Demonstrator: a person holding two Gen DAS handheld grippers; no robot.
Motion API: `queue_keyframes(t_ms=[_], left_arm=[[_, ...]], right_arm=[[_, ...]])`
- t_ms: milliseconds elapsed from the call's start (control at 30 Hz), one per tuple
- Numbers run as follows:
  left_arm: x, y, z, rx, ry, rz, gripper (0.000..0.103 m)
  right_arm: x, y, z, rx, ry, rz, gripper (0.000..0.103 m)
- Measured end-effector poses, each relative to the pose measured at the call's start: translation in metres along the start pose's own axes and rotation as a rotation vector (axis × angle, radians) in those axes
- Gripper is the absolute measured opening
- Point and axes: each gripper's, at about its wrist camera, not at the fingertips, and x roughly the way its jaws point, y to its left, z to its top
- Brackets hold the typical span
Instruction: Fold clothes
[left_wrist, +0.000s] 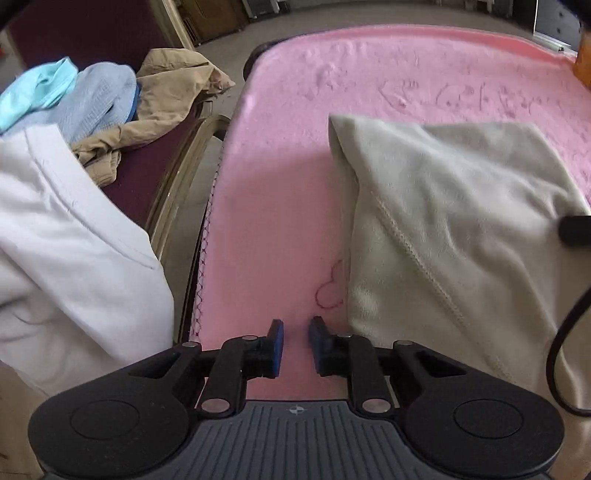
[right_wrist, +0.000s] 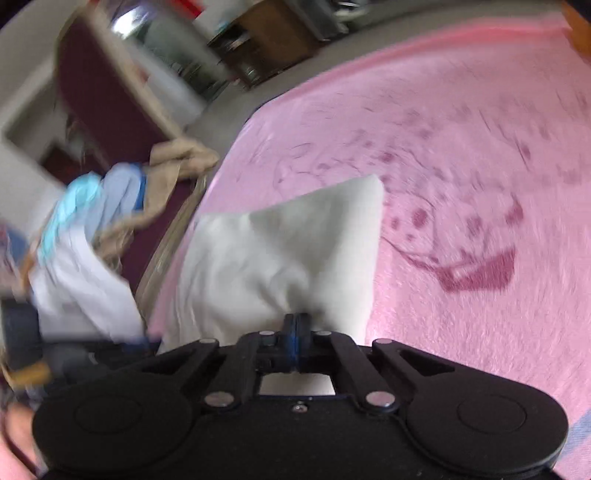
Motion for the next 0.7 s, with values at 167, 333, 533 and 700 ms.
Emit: queue_keyframes(t_ms=[167, 333, 533, 700], left_arm=[[-0.013, 0.025, -0.005, -0.119, -0.122, -0.058, 0.017], [-0.029, 0.012, -0.003, -0.046, -0.232, -0.294, 0.017], [-0.017, -0.03, -0.009, 0.233, -0.153, -0.338, 0.023], [-0.004, -0.019, -0.012, 0.232, -0.113, -0.298, 0.023]], right_arm=[[-0.033, 0.009, 0.0, -0.015, -0.121, -0.054, 0.008], [-0.05, -0.006, 0.011, 0.031, -0.158, -0.026, 0.009], [0.002, 0.006, -0.004, 0.003, 0.279, 0.201, 0.027], [-0.005, -0.005, -0.001, 0.017, 0.292, 0.085, 0.0]])
